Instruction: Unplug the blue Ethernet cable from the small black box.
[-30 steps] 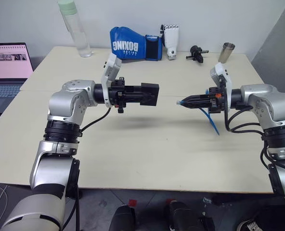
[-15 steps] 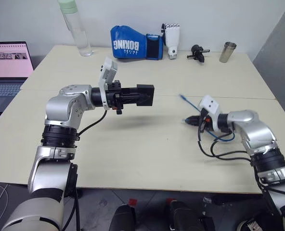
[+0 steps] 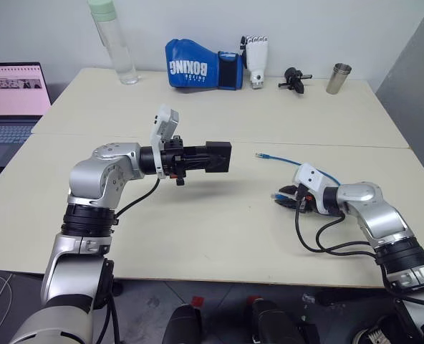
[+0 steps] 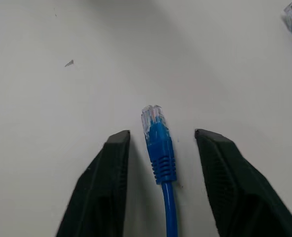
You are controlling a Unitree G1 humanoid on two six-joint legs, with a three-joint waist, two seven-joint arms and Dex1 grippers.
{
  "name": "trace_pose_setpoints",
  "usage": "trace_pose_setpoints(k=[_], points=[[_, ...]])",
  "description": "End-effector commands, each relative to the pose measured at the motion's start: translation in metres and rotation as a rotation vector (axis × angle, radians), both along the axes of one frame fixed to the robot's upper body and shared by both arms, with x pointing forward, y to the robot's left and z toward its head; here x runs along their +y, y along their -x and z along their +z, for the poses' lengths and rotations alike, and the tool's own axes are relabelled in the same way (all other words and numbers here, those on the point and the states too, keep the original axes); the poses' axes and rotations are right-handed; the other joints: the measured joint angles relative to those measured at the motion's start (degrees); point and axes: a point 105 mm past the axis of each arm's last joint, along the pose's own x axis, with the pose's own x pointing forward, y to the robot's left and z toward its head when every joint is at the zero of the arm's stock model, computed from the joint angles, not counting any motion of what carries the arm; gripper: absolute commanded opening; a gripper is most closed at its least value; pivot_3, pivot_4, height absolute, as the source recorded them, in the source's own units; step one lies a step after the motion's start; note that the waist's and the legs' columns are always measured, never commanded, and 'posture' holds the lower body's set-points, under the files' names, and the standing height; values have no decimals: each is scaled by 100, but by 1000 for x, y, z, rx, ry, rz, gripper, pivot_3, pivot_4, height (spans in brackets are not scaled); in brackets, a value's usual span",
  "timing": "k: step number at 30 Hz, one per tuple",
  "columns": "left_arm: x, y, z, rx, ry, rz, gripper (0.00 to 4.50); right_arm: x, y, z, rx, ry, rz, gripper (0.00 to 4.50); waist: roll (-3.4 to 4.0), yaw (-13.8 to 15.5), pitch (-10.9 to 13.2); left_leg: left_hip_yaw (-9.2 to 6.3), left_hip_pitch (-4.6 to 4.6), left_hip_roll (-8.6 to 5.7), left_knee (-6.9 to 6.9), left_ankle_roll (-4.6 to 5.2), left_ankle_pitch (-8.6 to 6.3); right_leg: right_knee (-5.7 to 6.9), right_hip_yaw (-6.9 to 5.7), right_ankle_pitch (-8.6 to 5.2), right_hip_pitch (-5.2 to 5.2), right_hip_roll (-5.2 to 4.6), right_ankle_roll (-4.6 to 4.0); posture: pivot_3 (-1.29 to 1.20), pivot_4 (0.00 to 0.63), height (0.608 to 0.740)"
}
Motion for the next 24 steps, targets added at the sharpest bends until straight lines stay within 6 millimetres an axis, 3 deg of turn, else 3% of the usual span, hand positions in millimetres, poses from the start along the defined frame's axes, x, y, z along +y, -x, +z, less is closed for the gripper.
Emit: trace_pose_setpoints(k=[1, 7, 10, 13, 20, 24], points=[[0, 4, 16, -63, 12, -9, 785, 4, 11, 34, -30, -47, 73, 3062, 0, 1, 0, 0, 0, 0, 0, 0, 0, 0, 0, 0, 0, 0, 0, 0, 150, 740], [4, 6, 18, -66, 8, -8, 785, 4, 39, 82, 5, -137, 106, 4443, 0, 15, 0, -9, -6, 0, 7, 1, -1, -1, -5, 0, 1, 0, 0, 0, 150, 740], [11, 5, 22, -76, 0, 12, 785, 10, 59, 130, -1, -295, 160, 4443, 0, 12, 0, -25, -9, 0, 19, 2, -1, 3, -15, 0, 5, 1, 0, 0, 150, 740], [17, 1, 29, -97, 18, 54, 785, 20, 74, 159, -38, -391, 197, 4443, 4, 5, 3, -36, -14, -2, 24, 3, -2, 7, -18, 0, 4, 3, 0, 0, 150, 740], [24, -19, 36, -161, 92, 247, 785, 41, 83, 167, -102, -500, 189, 4443, 2, 16, 1, -70, -25, -5, 36, 4, -2, -4, -50, 0, 26, 0, 1, 0, 150, 740], [41, -51, 25, -199, 91, 509, 785, 51, 80, 157, -145, -499, 156, 4443, 2, 35, 1, -82, -34, -6, 39, 3, -2, -7, -58, 1, 26, -3, 1, 0, 150, 740]])
